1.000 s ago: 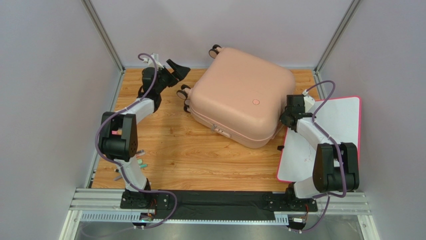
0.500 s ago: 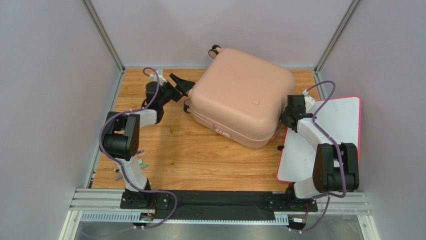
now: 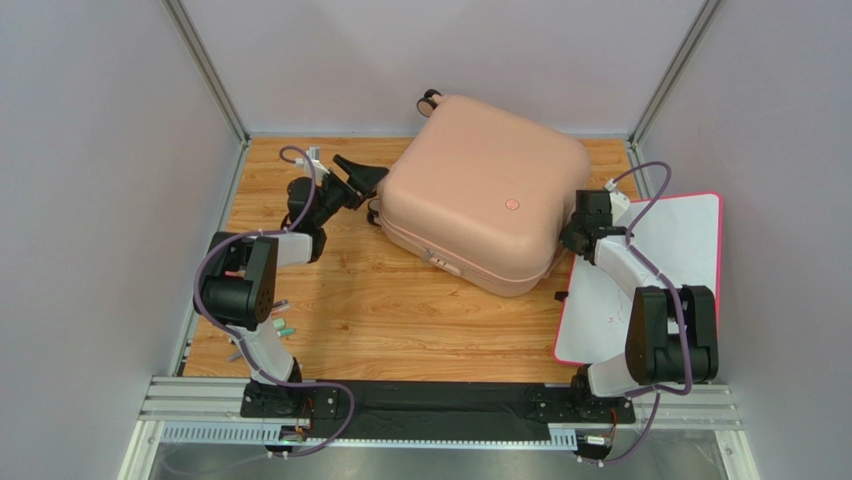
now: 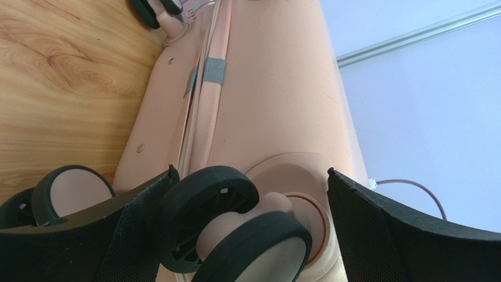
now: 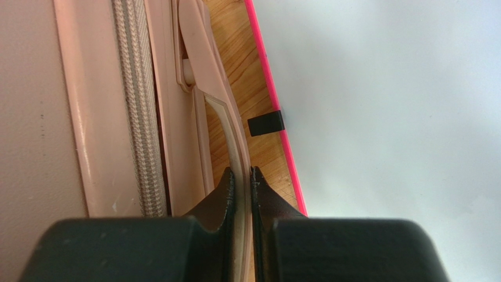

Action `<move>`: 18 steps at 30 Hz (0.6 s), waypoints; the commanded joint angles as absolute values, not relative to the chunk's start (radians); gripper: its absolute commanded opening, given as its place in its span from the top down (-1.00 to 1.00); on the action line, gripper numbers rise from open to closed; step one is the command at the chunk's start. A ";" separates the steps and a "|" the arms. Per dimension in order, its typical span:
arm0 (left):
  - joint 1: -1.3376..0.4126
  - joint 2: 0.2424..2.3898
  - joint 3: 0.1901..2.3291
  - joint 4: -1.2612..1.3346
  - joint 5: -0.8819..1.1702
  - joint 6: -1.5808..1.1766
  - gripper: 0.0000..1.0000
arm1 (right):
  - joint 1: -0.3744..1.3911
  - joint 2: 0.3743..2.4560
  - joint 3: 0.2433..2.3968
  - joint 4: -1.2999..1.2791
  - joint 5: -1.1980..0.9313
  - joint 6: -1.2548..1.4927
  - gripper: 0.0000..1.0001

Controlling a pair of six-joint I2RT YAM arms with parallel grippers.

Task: Pack the luggage
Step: Zip the luggage at the center of the board.

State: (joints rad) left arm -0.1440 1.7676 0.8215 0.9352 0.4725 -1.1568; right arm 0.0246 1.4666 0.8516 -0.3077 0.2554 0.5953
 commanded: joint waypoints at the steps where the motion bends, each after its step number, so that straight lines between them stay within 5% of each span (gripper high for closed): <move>1: -0.179 1.658 0.822 1.149 0.511 -1.200 -0.99 | 0.021 1.555 0.807 -0.379 0.235 0.600 0.99; 8: -0.183 1.603 0.811 1.195 0.494 -1.206 -0.99 | 0.021 1.563 0.807 -0.377 0.222 0.594 0.99; 13: -0.183 1.623 0.857 1.130 0.509 -1.212 -0.59 | 0.021 1.559 0.804 -0.377 0.218 0.594 0.99; 18: -0.183 1.663 0.882 0.962 0.529 -1.187 -0.53 | 0.021 1.551 0.796 -0.380 0.221 0.591 0.99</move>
State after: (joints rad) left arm -0.1619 1.6756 0.8074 0.9016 0.4728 -1.1873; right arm 0.0200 1.4765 0.8520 -0.2947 0.2386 0.5861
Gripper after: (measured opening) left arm 0.770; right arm 0.066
